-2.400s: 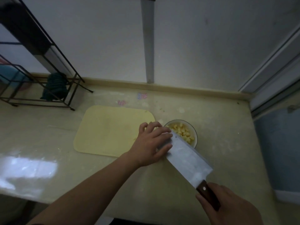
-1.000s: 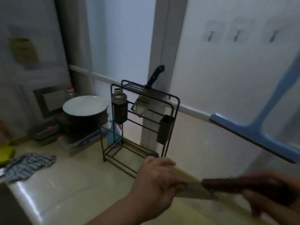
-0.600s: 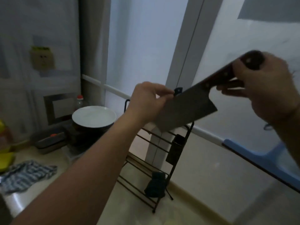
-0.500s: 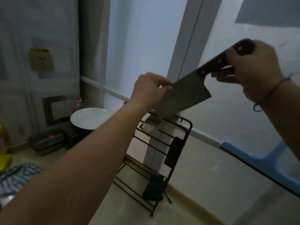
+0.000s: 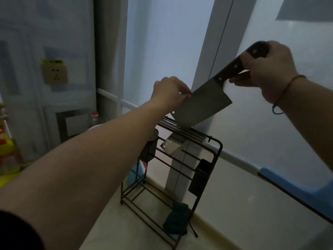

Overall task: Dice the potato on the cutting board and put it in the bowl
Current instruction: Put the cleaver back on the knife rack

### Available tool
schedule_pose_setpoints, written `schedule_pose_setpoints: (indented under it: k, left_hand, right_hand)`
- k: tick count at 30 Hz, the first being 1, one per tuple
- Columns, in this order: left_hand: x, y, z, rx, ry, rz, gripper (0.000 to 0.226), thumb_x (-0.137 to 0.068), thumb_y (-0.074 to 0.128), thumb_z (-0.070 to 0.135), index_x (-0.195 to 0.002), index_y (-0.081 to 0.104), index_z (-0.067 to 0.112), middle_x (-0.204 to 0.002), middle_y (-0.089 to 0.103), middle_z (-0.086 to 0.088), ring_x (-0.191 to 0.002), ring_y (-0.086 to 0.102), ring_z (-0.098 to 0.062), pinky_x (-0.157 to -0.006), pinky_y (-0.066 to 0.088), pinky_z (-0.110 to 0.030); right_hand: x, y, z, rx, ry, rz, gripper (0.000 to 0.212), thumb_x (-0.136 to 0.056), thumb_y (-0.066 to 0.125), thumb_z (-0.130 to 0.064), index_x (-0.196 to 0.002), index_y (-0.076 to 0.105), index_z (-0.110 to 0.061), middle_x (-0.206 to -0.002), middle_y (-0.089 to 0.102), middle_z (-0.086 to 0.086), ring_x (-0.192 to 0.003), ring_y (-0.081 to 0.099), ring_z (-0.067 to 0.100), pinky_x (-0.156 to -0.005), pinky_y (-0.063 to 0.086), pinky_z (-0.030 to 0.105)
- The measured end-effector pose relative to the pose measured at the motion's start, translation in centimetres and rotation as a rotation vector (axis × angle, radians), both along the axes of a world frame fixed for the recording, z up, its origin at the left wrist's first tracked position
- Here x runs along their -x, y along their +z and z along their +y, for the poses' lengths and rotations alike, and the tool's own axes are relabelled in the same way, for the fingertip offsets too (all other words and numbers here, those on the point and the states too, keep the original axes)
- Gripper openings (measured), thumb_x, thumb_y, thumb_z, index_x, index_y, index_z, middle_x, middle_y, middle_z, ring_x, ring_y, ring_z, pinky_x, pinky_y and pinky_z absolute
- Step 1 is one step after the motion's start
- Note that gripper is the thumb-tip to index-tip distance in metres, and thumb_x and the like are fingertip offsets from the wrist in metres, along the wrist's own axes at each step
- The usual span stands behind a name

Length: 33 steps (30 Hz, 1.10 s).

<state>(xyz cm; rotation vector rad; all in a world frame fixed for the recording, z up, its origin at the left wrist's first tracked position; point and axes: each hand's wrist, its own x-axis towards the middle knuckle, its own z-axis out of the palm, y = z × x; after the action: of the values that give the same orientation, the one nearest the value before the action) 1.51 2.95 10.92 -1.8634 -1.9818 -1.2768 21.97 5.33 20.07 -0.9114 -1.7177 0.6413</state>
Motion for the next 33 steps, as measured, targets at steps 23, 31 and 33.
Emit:
schedule_pose_setpoints:
  k: [23, 31, 33]
  left_hand:
    - [2.0, -7.3, 2.8, 0.104, -0.164, -0.188, 0.032, -0.089, 0.073, 0.036, -0.120, 0.073, 0.026, -0.110, 0.074, 0.008, -0.110, 0.063, -0.012, -0.108, 0.039, -0.050]
    - [2.0, -8.1, 2.9, 0.153, -0.136, -0.113, 0.035, -0.091, 0.070, 0.043, -0.119, 0.073, 0.023, -0.114, 0.074, 0.003, -0.109, 0.064, -0.018, -0.104, 0.044, -0.048]
    - [2.1, -8.3, 2.8, 0.154, -0.112, -0.086, 0.036, -0.090, 0.070, 0.046, -0.118, 0.073, 0.023, -0.111, 0.074, 0.002, -0.106, 0.065, -0.019, -0.103, 0.044, -0.049]
  right_hand:
    - [6.9, -9.1, 3.1, 0.202, 0.079, -0.254, 0.021, -0.093, 0.064, -0.020, -0.109, 0.050, -0.016, -0.107, 0.060, 0.011, -0.069, 0.069, 0.021, -0.062, 0.061, 0.035]
    - [8.0, -10.8, 3.7, 0.172, 0.042, -0.344, 0.030, -0.091, 0.066, -0.023, -0.117, 0.055, -0.013, -0.107, 0.061, 0.011, -0.083, 0.069, 0.027, -0.065, 0.062, 0.038]
    - [8.4, -11.4, 3.9, 0.163, 0.021, -0.353, 0.033, -0.090, 0.067, -0.025, -0.119, 0.057, -0.012, -0.108, 0.063, 0.011, -0.088, 0.069, 0.029, -0.068, 0.062, 0.041]
